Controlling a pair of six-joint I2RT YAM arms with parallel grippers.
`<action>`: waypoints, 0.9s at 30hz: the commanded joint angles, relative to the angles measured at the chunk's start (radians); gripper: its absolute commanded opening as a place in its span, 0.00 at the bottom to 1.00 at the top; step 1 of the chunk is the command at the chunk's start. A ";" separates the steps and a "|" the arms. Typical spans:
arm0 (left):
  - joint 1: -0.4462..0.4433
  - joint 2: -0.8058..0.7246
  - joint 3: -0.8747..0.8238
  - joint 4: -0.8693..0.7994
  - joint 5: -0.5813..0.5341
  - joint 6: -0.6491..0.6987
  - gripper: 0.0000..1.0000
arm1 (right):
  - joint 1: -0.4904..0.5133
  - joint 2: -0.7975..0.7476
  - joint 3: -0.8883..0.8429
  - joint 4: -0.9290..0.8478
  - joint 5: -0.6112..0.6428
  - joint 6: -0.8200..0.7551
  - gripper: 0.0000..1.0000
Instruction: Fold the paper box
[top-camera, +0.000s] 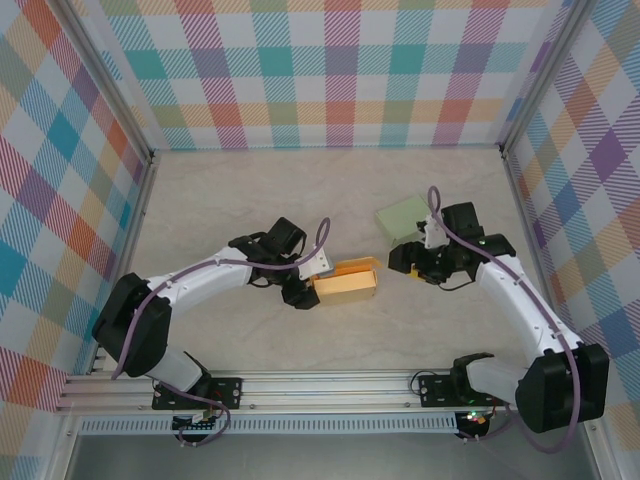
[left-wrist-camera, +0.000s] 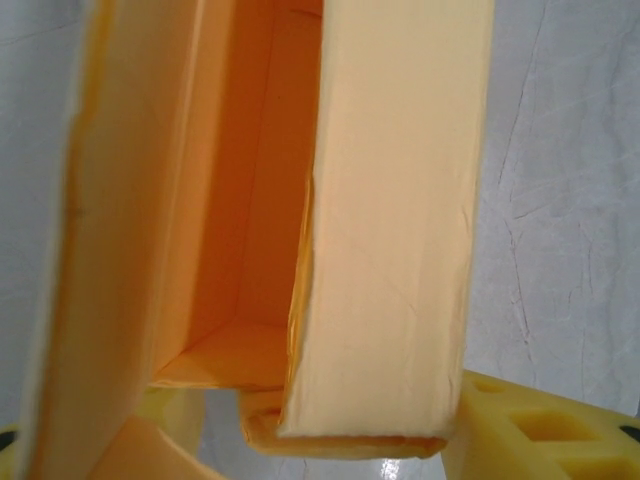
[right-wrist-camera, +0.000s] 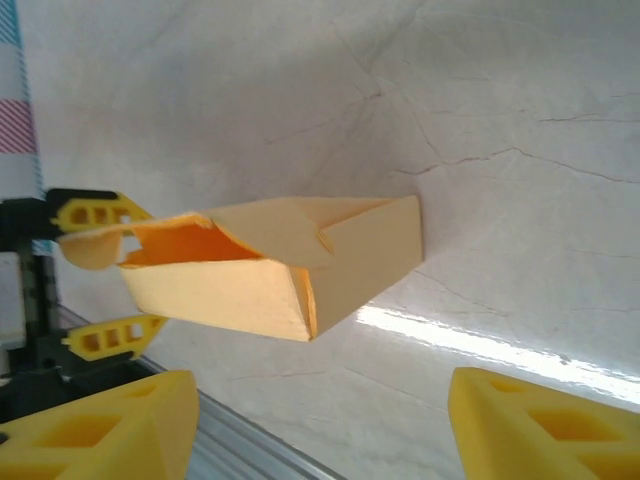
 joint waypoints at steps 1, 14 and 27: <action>0.012 -0.049 0.010 0.006 0.011 0.018 0.63 | 0.039 -0.025 0.041 -0.044 0.122 -0.073 0.67; 0.011 -0.120 -0.035 0.082 0.040 0.016 0.64 | 0.075 -0.009 0.039 0.058 0.133 -0.080 0.70; 0.009 -0.110 0.011 0.063 0.079 0.067 1.00 | 0.172 -0.093 -0.075 0.074 0.148 0.018 0.67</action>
